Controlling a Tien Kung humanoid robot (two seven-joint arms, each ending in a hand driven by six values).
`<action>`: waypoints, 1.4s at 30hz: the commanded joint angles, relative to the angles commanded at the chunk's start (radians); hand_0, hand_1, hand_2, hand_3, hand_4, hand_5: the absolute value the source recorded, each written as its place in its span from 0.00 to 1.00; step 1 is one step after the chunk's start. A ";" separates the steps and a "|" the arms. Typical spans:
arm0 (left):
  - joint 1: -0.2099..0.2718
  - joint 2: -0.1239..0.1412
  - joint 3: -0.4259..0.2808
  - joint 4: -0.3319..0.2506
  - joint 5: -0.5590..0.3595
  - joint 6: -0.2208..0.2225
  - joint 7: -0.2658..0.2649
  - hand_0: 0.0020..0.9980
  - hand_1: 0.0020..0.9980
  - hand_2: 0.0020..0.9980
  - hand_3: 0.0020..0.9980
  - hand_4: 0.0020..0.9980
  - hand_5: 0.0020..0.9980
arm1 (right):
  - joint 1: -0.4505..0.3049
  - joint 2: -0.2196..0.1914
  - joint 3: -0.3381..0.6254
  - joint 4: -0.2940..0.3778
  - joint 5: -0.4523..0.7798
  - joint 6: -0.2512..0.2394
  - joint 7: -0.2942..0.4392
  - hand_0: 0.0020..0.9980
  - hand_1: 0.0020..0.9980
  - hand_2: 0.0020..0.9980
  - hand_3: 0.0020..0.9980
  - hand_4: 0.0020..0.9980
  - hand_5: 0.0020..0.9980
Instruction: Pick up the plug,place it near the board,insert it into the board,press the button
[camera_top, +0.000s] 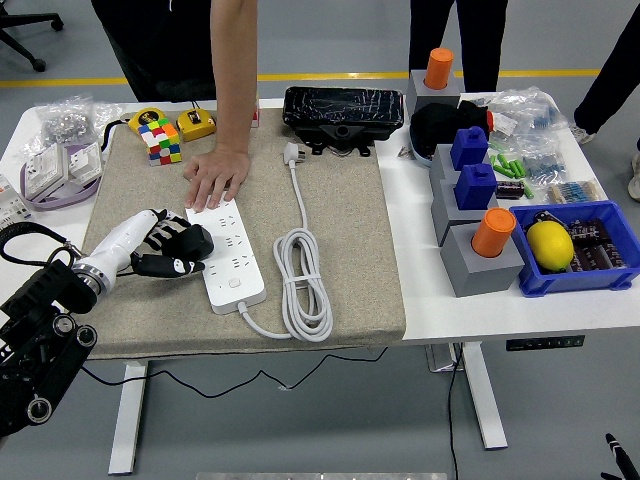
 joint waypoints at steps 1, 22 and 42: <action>-0.001 0.000 0.000 0.000 0.001 0.005 -0.002 0.43 0.47 0.55 0.58 1.00 0.21 | 0.001 -0.001 -0.002 0.000 0.001 0.000 0.000 0.80 0.75 0.73 0.76 1.00 1.00; -0.012 -0.005 -0.002 0.002 0.020 0.023 -0.005 0.33 0.26 0.43 0.51 0.79 0.02 | 0.006 -0.001 -0.002 0.000 0.005 0.000 0.000 0.80 0.74 0.73 0.76 1.00 1.00; -0.017 -0.019 -0.036 -0.016 -0.029 0.037 -0.029 0.32 0.24 0.40 0.50 0.78 0.02 | 0.009 -0.003 -0.007 0.000 0.010 0.000 -0.001 0.80 0.75 0.73 0.76 1.00 1.00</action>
